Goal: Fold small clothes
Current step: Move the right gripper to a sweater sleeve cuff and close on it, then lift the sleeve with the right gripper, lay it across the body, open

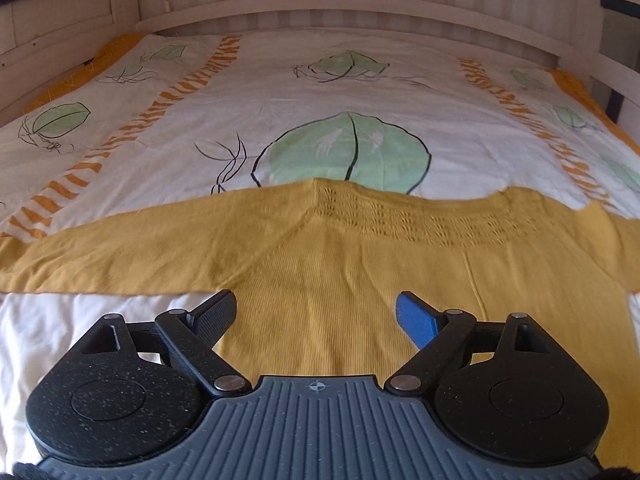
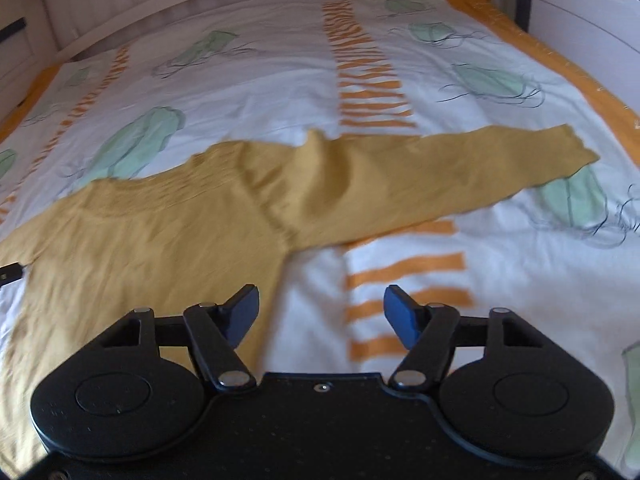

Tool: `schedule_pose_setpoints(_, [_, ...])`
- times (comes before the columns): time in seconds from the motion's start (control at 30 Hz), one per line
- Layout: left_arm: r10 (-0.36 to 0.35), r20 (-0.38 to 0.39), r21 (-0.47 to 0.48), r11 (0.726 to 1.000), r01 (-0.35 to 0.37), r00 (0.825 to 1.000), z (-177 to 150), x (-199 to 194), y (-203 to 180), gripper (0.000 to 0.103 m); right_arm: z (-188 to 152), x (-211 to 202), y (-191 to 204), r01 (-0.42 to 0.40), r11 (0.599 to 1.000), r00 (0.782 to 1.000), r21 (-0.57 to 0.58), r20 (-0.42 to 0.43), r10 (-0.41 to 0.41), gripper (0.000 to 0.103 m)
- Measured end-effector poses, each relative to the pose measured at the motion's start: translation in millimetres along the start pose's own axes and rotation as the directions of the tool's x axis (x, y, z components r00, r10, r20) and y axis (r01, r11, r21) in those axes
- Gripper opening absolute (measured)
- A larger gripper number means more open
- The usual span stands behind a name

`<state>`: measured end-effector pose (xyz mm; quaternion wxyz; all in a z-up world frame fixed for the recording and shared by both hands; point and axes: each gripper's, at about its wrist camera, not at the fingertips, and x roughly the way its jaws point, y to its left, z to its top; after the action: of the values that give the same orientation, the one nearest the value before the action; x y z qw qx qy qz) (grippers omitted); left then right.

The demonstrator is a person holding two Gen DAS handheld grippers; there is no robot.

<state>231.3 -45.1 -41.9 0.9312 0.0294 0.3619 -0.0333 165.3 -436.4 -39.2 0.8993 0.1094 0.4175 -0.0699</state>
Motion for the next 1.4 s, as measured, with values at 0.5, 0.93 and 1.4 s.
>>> schedule_pose_setpoints(0.5, [0.095,0.057,-0.026,0.995,-0.094,0.994,-21,75,-26,0.089,91,68,-129,0.3,0.941,0.942,0.154,0.108,-0.318,0.062])
schedule_pose_setpoints(0.93, [0.127,0.063,-0.073,0.99,-0.122,0.99,-26,80,-25,0.103,126,107,-233,0.369,0.858,0.916,0.357,0.017,-0.402,0.065])
schedule_pose_setpoints(1.4, [0.13,0.066,-0.079,0.989,-0.125,0.989,-28,83,-25,0.103,114,124,-256,0.323,0.847,0.936,0.423,-0.007,-0.353,0.009])
